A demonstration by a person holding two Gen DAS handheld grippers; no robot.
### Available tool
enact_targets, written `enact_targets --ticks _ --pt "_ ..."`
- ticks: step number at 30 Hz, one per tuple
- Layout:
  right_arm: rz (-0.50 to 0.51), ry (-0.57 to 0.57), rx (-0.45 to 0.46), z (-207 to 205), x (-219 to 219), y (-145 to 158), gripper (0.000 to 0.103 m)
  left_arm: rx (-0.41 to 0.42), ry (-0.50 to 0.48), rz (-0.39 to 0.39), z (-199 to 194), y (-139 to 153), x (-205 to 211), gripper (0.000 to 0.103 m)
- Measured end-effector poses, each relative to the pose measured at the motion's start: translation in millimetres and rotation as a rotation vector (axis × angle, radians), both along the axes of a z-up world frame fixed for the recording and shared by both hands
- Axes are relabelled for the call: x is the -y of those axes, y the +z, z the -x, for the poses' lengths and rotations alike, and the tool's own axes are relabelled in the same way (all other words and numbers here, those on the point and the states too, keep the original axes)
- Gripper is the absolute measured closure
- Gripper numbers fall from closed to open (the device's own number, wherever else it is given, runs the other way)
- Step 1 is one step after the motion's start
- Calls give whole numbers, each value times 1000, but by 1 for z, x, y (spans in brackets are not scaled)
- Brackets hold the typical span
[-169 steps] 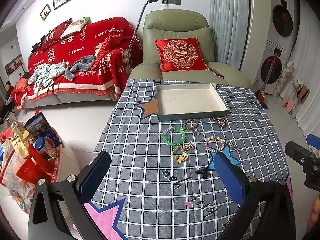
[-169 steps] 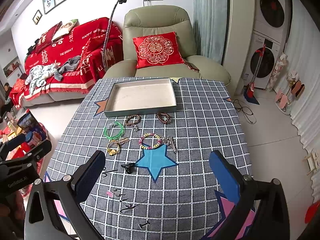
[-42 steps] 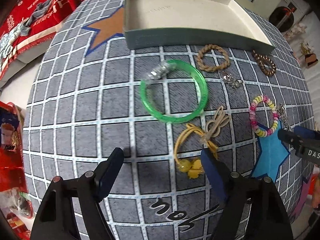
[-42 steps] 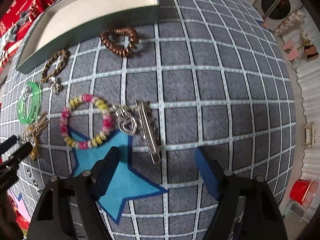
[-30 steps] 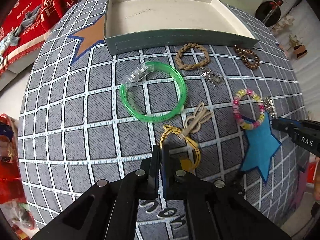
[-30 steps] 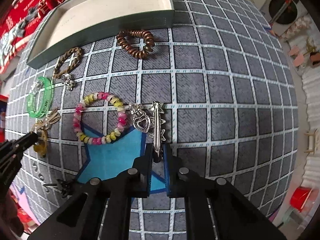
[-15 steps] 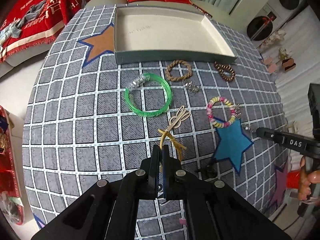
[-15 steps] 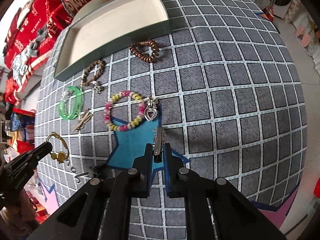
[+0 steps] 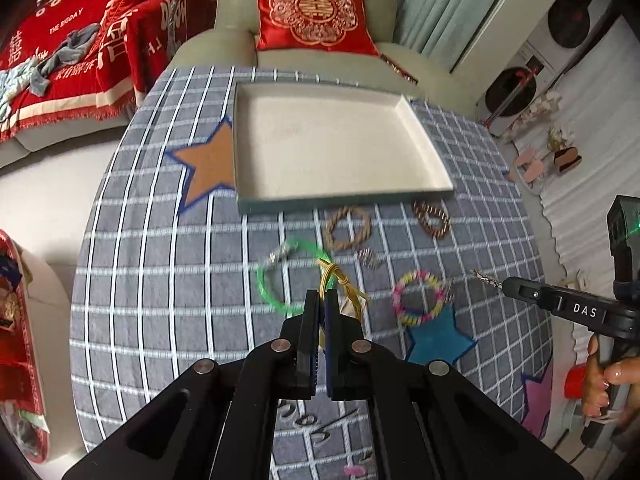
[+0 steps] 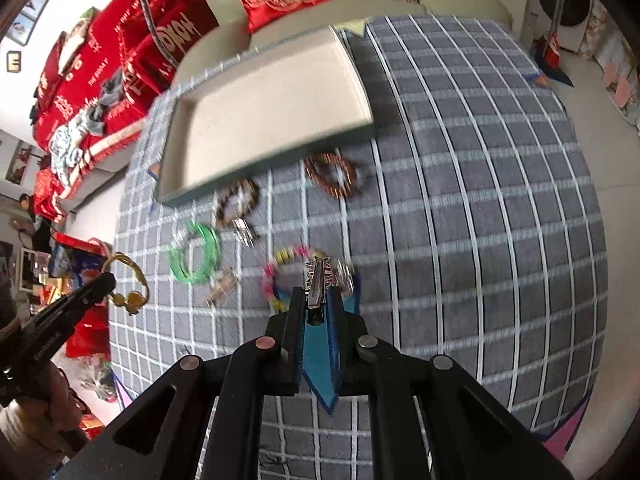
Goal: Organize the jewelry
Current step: 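Carry the hair tie into the tray and open the left tool while the right tool releases the hairpin there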
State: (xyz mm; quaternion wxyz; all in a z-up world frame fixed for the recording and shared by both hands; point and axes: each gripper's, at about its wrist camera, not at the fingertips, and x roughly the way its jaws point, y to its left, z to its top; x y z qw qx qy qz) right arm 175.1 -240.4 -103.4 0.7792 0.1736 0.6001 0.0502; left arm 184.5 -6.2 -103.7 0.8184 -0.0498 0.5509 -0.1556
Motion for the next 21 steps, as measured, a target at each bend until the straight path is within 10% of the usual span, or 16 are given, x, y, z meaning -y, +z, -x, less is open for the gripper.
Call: enact_targets --ticks 11,21 --pt "-10 34 144 -102 1 22 92 103 14 -12 -85 9 25 86" --pt "6 73 181 -192 -10 -23 92 133 62 -60 -165 -33 53 86"
